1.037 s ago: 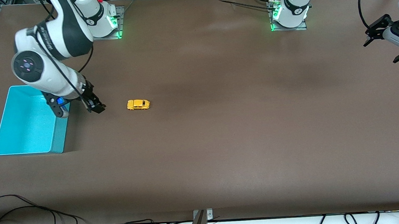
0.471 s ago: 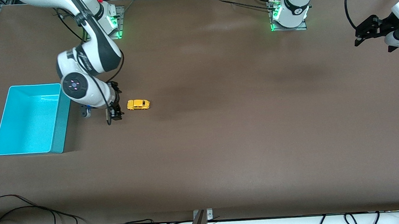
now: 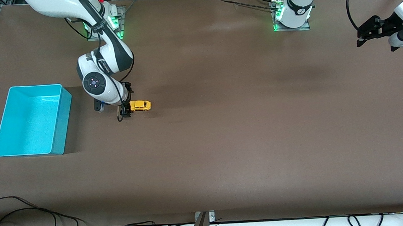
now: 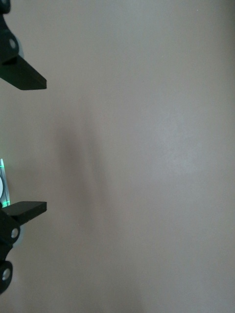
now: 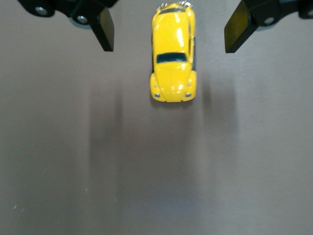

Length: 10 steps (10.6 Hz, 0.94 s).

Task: Wind up and store yellow beetle car
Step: 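Lower the right gripper onto the yellow car, then grasp the yellow car with the right gripper and lift it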

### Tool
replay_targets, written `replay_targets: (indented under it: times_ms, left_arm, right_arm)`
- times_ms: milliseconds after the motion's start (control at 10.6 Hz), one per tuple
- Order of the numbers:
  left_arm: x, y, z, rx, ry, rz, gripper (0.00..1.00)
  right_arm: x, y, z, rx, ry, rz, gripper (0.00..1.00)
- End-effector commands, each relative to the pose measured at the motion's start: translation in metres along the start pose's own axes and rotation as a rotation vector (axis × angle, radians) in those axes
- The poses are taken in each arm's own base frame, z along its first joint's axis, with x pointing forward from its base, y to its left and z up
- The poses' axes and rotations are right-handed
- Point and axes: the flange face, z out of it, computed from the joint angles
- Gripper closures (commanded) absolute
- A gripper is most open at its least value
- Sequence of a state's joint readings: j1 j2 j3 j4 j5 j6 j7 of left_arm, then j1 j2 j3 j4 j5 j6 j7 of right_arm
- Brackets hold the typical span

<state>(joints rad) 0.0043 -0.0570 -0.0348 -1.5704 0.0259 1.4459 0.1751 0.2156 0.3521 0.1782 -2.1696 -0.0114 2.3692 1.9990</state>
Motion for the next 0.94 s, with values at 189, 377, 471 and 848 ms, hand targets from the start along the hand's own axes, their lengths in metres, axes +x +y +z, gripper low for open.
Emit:
replay_targets:
  times_ms: [189,377,471,848]
  left_arm:
    - [0.007,0.009,-0.007,-0.028,-0.004,-0.085,0.0]
    - [0.012,0.005,-0.006,-0.082,0.004,-0.109,0.0]
    - [0.012,0.005,-0.005,-0.078,0.0,-0.11,0.0]
    - [0.012,0.004,-0.006,-0.075,0.001,-0.106,0.0]
  right_arm:
    - [-0.02,0.023,0.027,0.073,-0.037,0.022,0.0]
    - [-0.022,0.025,0.045,0.059,-0.028,0.01,0.01]
    - [-0.022,0.023,0.047,0.068,-0.034,0.015,0.18]
    - [-0.026,0.022,0.04,0.06,-0.022,0.03,0.79]
